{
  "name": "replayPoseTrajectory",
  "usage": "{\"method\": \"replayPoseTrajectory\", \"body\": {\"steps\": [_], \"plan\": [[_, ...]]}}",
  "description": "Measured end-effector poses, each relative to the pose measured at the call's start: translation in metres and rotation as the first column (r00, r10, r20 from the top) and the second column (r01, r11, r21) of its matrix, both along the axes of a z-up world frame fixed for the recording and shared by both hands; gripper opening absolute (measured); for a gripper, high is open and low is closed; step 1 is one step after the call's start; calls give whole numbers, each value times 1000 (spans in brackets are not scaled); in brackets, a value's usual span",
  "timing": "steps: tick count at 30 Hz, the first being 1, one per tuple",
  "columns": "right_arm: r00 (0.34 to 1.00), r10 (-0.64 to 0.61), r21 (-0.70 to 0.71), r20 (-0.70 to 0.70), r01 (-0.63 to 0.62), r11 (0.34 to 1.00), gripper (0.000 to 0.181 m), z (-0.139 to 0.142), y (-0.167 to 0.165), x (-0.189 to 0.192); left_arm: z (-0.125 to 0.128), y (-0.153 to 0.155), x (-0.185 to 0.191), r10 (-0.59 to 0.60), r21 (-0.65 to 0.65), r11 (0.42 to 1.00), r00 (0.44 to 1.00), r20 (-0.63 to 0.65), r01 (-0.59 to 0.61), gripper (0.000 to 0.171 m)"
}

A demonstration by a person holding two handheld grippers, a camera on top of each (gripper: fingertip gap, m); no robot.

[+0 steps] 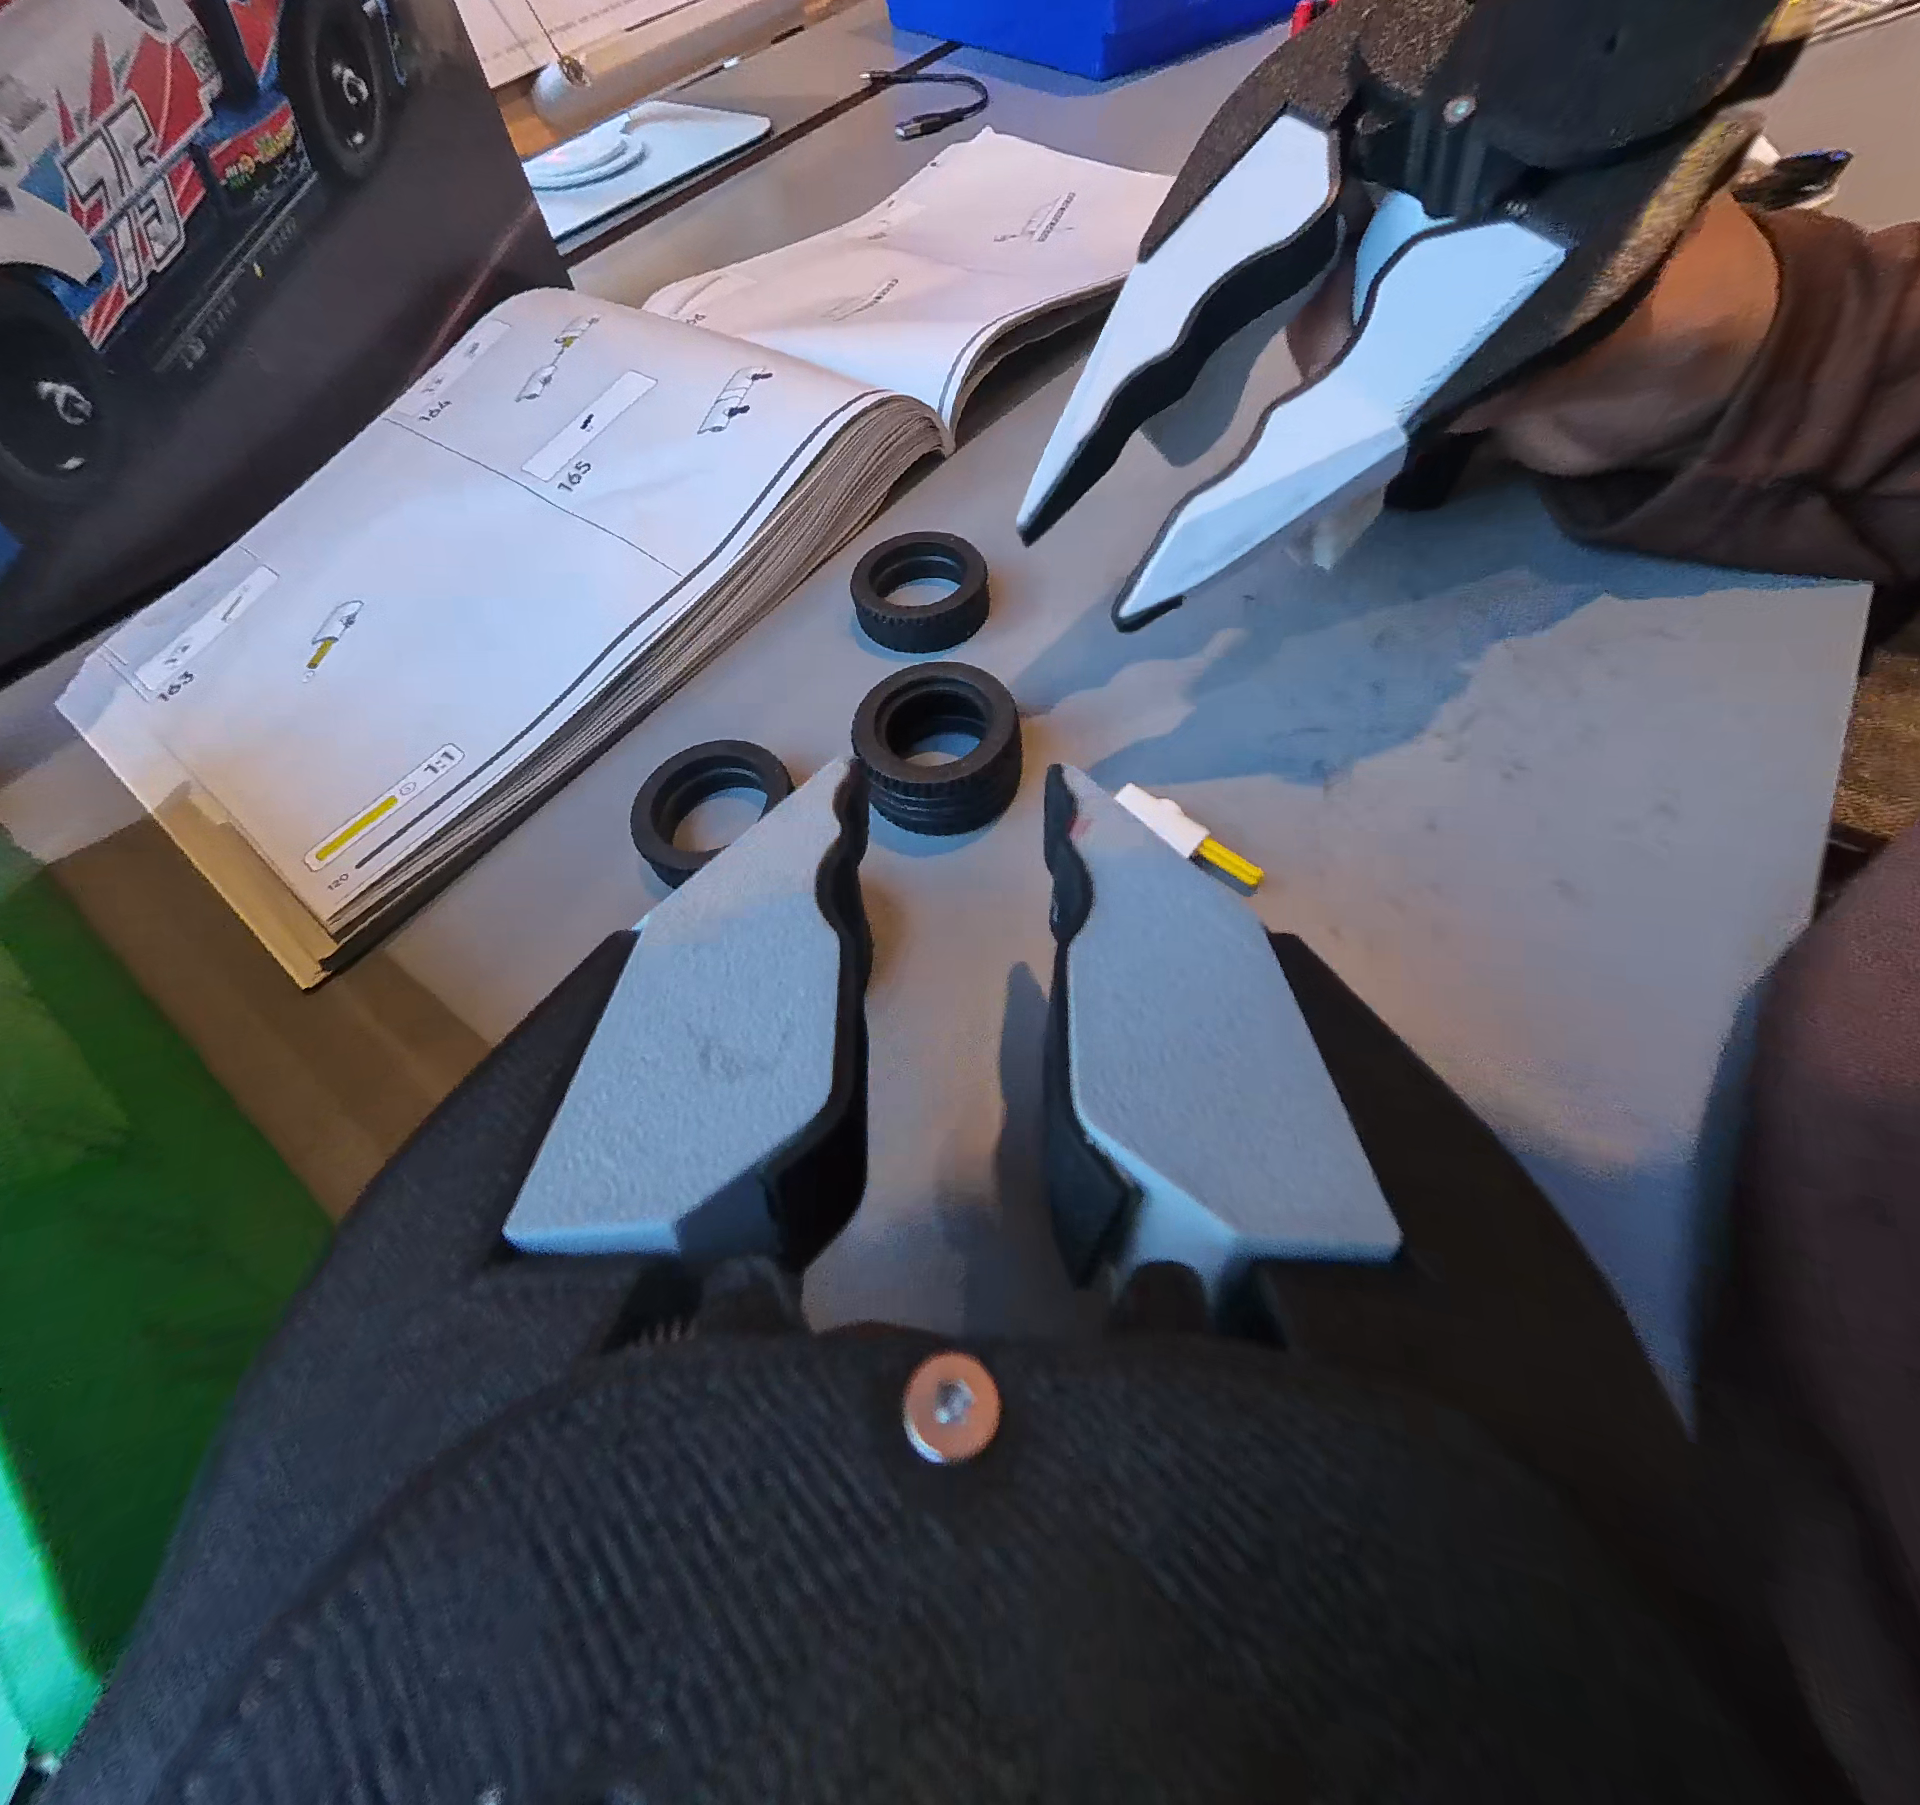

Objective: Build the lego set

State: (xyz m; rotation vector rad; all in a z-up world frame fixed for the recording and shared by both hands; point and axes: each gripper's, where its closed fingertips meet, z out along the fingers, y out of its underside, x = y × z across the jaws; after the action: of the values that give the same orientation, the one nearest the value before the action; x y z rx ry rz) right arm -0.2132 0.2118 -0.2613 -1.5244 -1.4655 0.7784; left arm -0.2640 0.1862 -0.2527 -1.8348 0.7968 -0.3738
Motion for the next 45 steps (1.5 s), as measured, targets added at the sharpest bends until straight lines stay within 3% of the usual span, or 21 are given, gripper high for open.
{"method": "replayPoseTrajectory", "body": {"steps": [13,33,39,45], "plan": [[998,-46,43,-32,47,998,30,6,5,2,2,-1,0,6,36,999,1000,-13,-6,29],[994,-35,-12,-101,34,999,30,15,22,-8,5,4,2,-23,13,1000,999,44,22,27],[994,-40,-4,-104,40,999,30,16,26,-10,13,2,2,-18,60,998,998,61,15,27],[991,-81,5,-106,82,997,31,17,33,-10,35,-7,1,6,155,988,992,129,-26,16]]}}
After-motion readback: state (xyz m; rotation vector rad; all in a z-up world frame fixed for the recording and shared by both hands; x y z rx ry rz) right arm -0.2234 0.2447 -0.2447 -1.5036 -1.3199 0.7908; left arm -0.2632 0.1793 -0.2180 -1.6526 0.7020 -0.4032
